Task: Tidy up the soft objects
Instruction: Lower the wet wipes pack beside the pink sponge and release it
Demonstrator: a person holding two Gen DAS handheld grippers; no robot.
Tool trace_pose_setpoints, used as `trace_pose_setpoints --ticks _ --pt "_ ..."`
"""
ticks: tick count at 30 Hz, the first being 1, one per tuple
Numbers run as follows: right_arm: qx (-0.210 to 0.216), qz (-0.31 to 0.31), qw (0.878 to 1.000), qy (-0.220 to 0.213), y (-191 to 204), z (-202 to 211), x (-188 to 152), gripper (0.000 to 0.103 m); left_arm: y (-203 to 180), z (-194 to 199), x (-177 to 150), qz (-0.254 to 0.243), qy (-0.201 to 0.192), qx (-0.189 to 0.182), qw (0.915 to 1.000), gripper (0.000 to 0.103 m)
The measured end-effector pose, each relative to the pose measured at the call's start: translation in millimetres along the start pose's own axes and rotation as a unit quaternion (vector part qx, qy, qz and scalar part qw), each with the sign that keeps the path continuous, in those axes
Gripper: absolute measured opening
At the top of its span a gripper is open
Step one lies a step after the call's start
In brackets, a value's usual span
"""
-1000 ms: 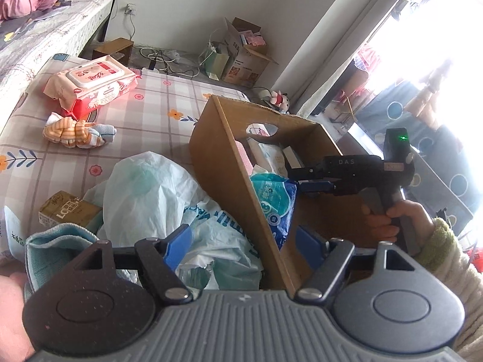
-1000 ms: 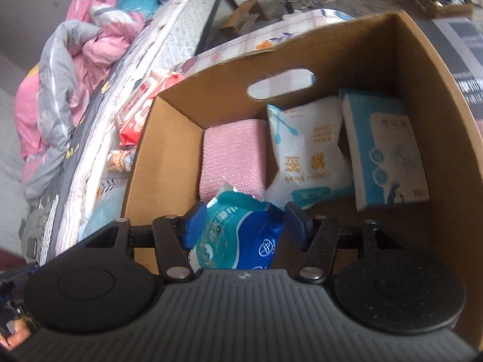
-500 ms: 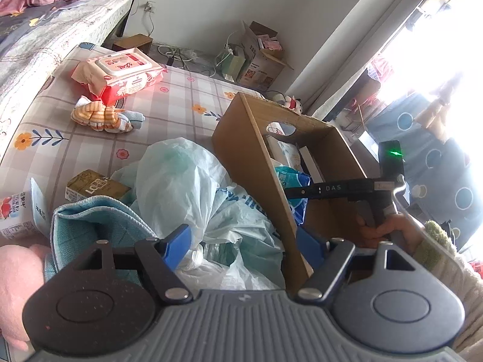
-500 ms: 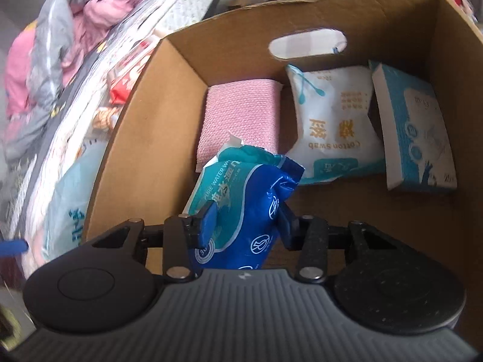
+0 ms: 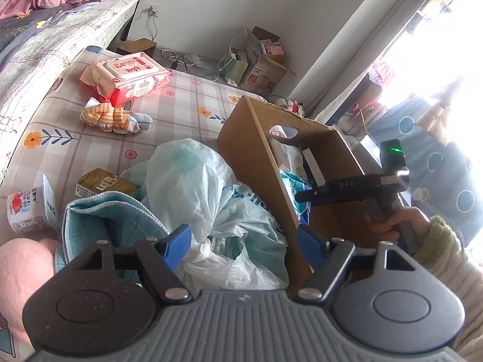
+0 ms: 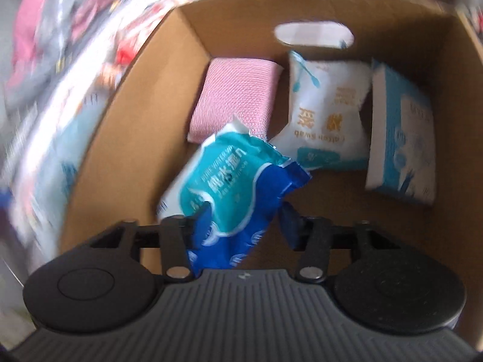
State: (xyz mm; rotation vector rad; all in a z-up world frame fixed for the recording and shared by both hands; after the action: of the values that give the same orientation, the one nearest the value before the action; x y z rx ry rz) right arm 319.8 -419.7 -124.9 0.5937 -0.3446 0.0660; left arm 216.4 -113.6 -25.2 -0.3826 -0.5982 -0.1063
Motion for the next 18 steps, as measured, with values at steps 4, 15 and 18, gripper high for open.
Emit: trace_pose_setpoints --ticks 4,15,18 --pt "0.063 -0.164 0.984 -0.04 -6 -7 -4 0.089 -3 -1 -2 -0.003 0.004 -0.003 1.0 0.077" --pt "-0.059 -0.097 0.993 -0.044 19 -59 -13 0.088 2 5 -3 0.0 0.002 -0.001 1.0 0.077" --pt "-0.061 -0.028 0.997 -0.023 34 -66 -20 0.082 6 6 -4 0.002 0.002 0.001 1.0 0.077"
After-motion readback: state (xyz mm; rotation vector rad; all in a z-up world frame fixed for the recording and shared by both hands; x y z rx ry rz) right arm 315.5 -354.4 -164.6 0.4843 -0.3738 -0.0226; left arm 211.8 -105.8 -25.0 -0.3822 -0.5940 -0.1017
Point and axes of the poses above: each gripper's, at about its wrist camera, not at the fingertips, and z roughly against the way its jaws point, y to its left, x to its top, the point moved 9 cm from there along -z, roughly the way its jaws point, and after that the axes turned 11 degrees about x, right-handed, at the moved point
